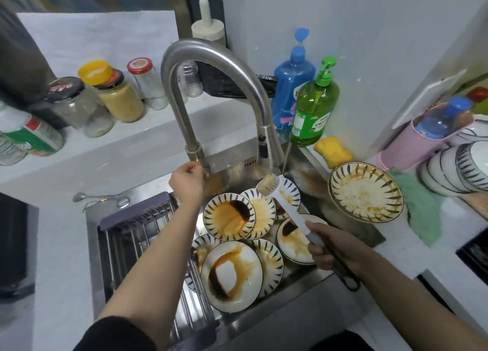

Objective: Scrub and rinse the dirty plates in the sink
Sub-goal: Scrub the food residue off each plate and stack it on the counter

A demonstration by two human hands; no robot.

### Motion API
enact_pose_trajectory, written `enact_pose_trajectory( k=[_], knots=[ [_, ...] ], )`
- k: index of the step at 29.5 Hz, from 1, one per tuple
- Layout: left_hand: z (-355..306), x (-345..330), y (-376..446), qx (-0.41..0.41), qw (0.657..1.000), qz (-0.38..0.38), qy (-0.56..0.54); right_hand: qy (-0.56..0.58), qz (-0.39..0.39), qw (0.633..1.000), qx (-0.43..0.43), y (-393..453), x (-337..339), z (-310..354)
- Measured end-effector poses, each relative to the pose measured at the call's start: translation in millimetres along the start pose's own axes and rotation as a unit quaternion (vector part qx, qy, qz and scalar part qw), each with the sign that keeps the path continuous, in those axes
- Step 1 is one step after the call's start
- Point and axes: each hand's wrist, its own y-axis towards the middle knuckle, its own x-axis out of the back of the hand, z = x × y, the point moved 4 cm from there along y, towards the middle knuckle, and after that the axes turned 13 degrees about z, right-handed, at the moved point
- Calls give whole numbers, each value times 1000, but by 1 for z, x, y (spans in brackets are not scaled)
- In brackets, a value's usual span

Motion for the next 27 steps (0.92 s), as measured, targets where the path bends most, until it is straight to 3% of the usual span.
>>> enact_pose_trajectory(
  k=[15,22,24,27],
  knots=[
    [11,-2,-4,-20,999,18,-26,92,39,995,-6,8,-7,0],
    [10,-4,0,-58,998,11,18,142,63,988,21,2,-7,4],
    [8,-2,8,-42,999,-1,20,139,67,988,19,-3,-5,2],
    [7,-3,17,-24,1000,-10,13,53,9,998,20,-17,2,3]
  ],
)
